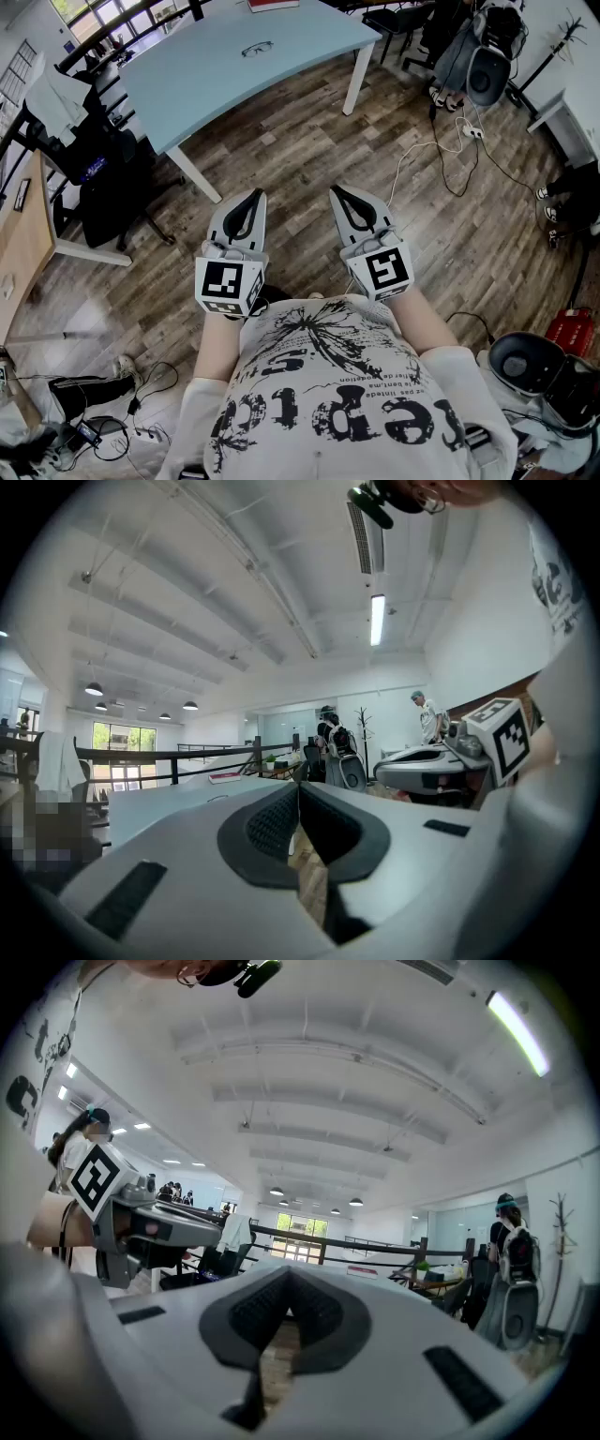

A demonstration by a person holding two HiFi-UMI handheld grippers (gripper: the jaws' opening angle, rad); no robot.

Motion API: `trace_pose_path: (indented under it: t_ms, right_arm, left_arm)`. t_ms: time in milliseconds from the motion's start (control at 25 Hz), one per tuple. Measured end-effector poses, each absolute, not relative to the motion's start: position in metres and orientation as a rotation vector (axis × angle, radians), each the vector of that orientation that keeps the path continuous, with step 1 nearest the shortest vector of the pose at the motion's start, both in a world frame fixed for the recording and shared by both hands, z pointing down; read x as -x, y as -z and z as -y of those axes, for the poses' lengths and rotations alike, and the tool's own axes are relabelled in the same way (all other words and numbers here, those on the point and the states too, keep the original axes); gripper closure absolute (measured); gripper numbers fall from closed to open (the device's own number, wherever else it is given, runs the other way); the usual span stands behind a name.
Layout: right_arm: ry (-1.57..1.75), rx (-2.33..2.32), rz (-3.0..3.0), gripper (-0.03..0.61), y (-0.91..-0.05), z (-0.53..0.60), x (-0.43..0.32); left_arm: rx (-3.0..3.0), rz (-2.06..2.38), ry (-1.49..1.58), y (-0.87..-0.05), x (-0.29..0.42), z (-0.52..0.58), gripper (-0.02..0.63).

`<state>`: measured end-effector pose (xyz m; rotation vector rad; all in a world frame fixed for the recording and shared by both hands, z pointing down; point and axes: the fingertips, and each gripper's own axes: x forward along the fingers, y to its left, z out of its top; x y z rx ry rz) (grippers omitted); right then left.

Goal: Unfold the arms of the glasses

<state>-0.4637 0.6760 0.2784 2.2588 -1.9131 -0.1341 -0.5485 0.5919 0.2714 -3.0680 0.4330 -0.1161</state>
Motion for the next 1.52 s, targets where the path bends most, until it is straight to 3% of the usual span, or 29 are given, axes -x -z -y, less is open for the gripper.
trace_pose_path:
  t_ms: [560,840,1520]
  right_arm:
    - [0.103,-2.314,1.899,0.571,-0.289,-0.680,0.434]
    - [-0.008,-2.375,1.853,0.571,-0.307,-0.643,0.385]
    - [-0.079,-2.397,1.690,0.569,-0.320,-0.338,0.149]
  left_arm:
    - [3.100,-0.416,0.137,-0.287,0.521,-0.593,0.597]
    - [3.108,-0.436,0.227,-0.307,0.485,-0.544,0.597]
    - [3.117,-0.343,0.280,-0.310,0.245,-0.223,0.597]
